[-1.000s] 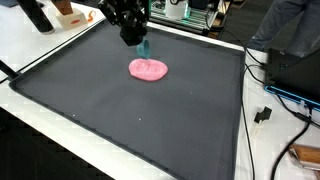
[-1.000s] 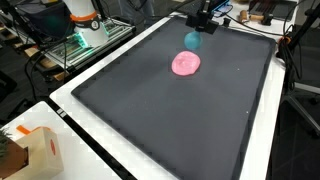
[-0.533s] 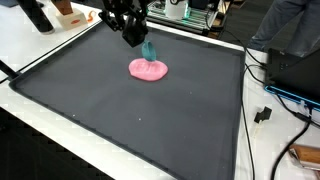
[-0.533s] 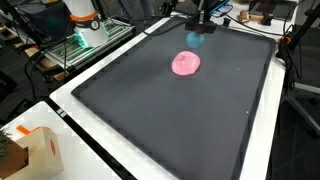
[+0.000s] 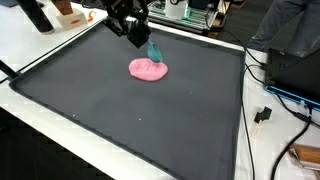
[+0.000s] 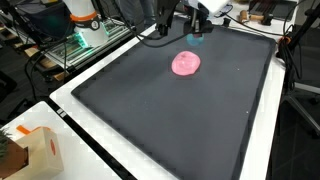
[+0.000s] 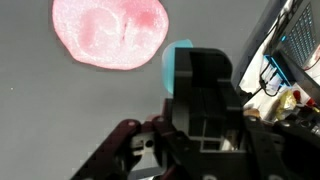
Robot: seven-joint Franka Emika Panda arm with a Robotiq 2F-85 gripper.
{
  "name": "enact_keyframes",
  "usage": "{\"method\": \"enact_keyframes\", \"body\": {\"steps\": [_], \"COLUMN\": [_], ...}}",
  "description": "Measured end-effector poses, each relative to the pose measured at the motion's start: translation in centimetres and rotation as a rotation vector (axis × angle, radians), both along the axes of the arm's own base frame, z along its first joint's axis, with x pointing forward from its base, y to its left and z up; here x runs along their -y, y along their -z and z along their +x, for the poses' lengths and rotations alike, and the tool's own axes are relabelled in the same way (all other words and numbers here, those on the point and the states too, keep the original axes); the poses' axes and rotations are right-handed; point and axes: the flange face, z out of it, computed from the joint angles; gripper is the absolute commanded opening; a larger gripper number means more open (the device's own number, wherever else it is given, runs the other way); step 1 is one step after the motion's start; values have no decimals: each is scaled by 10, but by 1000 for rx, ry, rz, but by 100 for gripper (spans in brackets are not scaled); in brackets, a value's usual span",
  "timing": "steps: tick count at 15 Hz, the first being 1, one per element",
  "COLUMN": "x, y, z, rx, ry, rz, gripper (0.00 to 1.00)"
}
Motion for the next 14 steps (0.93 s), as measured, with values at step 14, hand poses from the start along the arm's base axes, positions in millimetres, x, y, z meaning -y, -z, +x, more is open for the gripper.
{"method": "enact_keyframes", "body": {"steps": [14], "x": [8], "y": [40], "z": [-9], "rx": [29], "ry": [-15], "rz": [176], "gripper": [25]}}
